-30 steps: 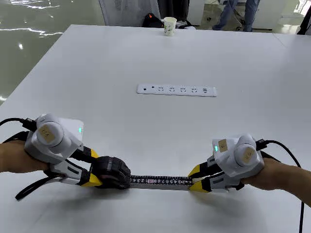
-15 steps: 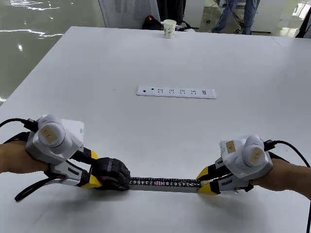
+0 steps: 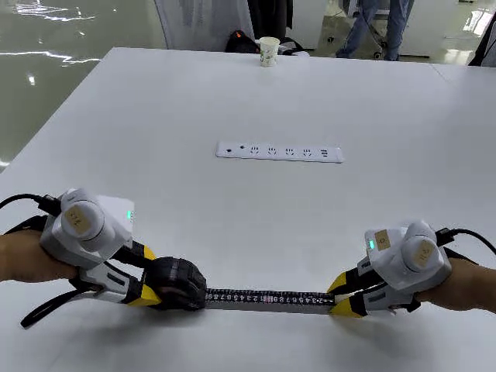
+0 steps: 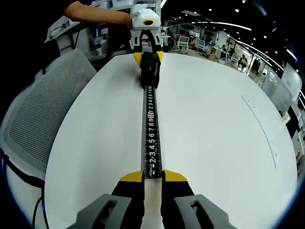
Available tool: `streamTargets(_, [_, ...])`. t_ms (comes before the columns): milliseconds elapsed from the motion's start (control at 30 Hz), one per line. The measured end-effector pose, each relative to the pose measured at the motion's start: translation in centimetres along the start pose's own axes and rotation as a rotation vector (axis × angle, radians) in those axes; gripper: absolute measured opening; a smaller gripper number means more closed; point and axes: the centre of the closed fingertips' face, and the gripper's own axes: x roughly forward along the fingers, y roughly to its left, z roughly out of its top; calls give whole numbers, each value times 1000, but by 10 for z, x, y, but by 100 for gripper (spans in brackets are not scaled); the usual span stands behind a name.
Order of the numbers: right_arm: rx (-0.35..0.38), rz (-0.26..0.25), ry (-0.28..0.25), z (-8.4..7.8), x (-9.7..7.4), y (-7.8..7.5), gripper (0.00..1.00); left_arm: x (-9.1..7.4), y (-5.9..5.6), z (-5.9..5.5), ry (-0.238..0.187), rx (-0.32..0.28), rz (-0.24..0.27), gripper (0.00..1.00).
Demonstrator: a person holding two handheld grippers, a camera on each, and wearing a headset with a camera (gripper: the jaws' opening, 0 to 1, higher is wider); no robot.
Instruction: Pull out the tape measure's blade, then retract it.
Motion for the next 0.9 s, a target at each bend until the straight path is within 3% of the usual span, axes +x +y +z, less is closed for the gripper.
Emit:
streamTargets(500, [18,-15,49,-28,-20,-2,8,0,-1,2,7,2,-3,25])
streamTargets(900, [18,-24,62,-32,-22,-3,9,-1,-2,3,9,4,3,25])
